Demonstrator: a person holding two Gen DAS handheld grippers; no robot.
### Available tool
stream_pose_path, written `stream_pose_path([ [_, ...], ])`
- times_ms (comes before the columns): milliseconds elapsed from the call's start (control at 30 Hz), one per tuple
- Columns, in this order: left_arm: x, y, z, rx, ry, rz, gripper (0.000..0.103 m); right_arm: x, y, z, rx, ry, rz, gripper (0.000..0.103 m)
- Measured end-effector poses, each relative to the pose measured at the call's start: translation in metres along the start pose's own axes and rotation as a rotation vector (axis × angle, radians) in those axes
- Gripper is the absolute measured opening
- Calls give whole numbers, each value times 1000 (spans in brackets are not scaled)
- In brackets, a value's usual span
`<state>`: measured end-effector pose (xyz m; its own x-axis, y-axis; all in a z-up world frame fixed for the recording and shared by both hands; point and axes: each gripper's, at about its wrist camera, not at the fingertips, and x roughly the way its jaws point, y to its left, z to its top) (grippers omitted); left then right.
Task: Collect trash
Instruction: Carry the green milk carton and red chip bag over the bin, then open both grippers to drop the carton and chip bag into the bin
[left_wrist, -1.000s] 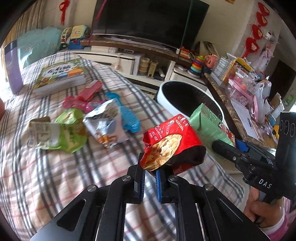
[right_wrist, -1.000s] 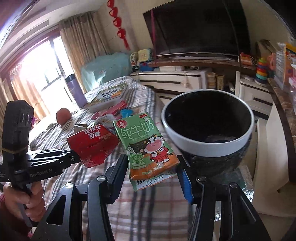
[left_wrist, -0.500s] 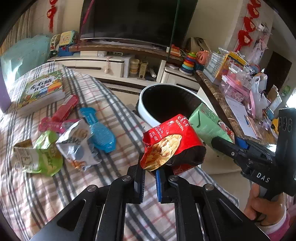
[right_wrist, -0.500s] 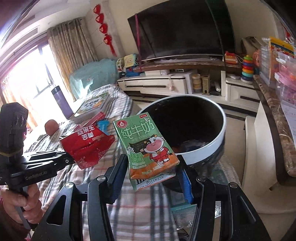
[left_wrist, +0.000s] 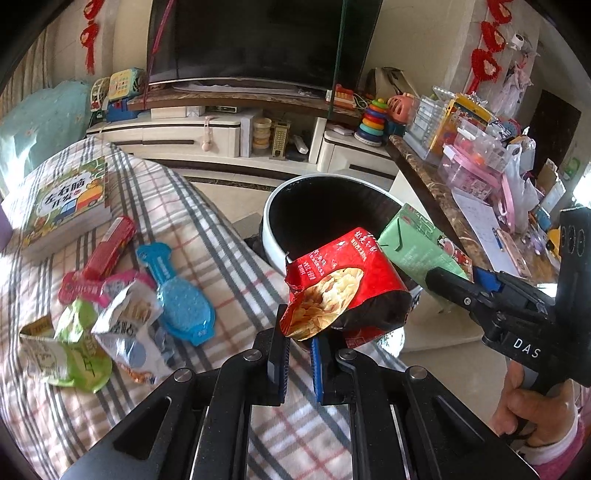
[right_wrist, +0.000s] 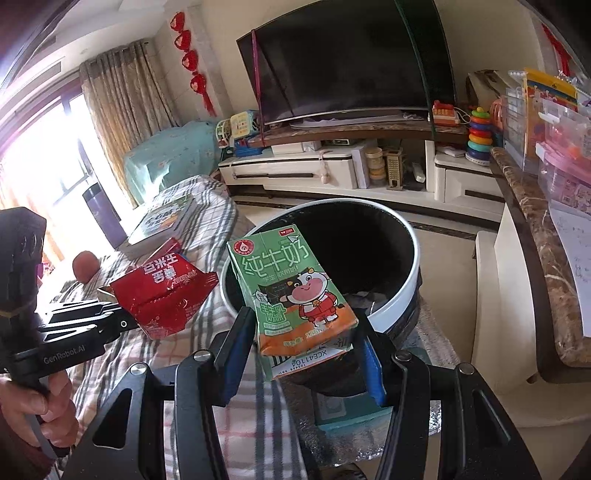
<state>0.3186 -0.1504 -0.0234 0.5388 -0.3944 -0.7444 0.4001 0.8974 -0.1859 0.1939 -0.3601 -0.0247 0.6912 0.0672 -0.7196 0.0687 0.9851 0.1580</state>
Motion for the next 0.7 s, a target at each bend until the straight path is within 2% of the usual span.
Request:
stream_pose_path([
  [700, 57, -13, 48, 38, 34, 14, 8, 23, -18, 28, -28, 20, -69, 53],
])
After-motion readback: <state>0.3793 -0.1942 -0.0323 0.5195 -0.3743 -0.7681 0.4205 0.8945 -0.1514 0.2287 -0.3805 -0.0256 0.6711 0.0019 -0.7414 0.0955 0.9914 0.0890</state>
